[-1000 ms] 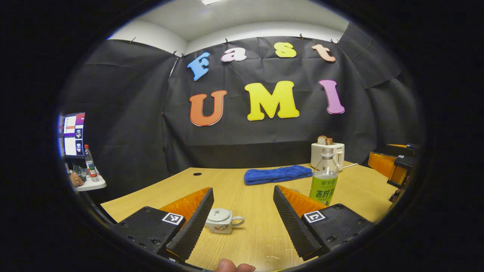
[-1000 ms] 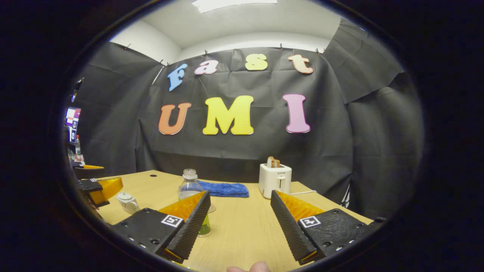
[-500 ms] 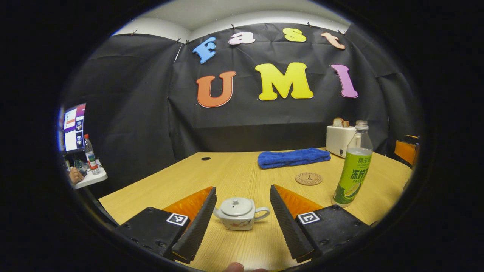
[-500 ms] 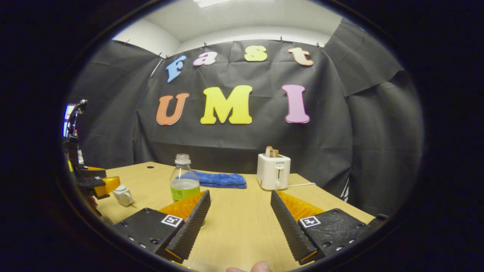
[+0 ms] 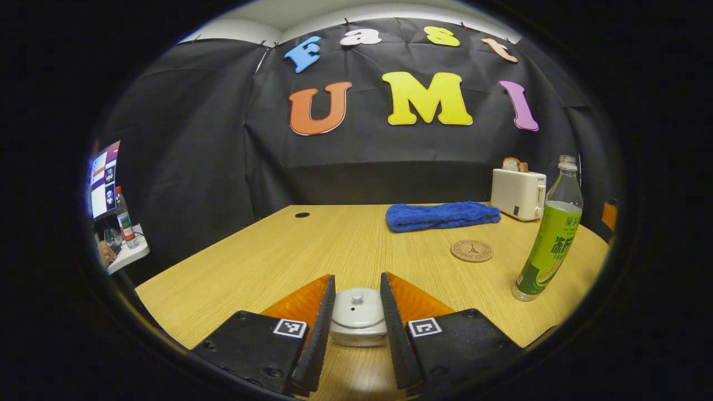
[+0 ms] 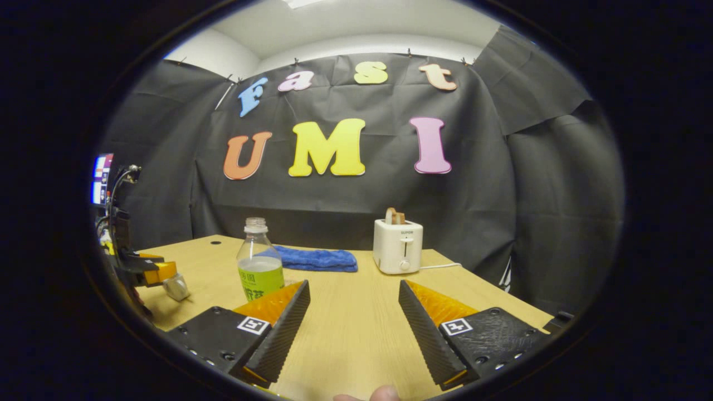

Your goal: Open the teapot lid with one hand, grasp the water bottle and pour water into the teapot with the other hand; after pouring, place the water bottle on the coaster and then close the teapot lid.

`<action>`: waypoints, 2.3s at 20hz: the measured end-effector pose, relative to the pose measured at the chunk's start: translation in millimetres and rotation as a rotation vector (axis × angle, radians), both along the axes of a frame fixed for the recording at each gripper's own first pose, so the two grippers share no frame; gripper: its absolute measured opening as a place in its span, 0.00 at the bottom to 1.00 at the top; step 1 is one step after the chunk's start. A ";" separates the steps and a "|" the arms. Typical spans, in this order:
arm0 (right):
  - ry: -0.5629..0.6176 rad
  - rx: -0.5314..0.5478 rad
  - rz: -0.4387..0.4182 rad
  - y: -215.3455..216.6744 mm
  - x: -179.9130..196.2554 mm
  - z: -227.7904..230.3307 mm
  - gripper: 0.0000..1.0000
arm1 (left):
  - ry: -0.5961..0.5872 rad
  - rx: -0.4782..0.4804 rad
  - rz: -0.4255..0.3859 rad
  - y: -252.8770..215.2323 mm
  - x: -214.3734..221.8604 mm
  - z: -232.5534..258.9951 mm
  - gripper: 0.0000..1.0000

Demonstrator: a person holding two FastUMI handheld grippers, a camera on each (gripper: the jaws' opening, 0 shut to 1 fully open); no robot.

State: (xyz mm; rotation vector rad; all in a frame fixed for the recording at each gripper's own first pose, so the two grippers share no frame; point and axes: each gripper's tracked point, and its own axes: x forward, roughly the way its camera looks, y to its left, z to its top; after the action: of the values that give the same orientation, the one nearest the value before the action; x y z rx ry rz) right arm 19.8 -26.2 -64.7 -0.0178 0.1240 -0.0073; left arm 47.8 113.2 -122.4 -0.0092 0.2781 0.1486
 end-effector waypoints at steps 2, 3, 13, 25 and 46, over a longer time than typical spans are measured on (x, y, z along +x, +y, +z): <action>0.007 0.000 0.001 -0.1 1.0 -3.1 0.96 | -0.004 0.015 0.008 -0.5 2.1 0.9 0.42; 0.008 0.000 0.003 0.6 -0.2 -3.3 0.96 | -0.006 0.025 0.022 1.5 3.1 1.2 0.39; 0.011 0.043 0.094 21.4 -0.1 -9.5 0.98 | -0.029 -0.004 0.011 -0.1 0.5 16.1 0.03; 0.079 0.054 0.246 102.6 17.0 -39.0 0.95 | -0.156 -0.009 -0.037 -3.0 -26.9 74.6 0.02; 0.163 -0.289 0.340 159.2 62.5 -49.3 0.65 | -0.183 -0.035 -0.013 38.1 -42.3 77.6 0.03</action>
State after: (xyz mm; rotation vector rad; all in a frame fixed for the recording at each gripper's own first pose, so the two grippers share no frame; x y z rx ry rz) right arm 82.3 133.0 -113.9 -0.3284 0.2811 0.3168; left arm 5.5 151.3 -44.8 -0.0558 0.0979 0.1289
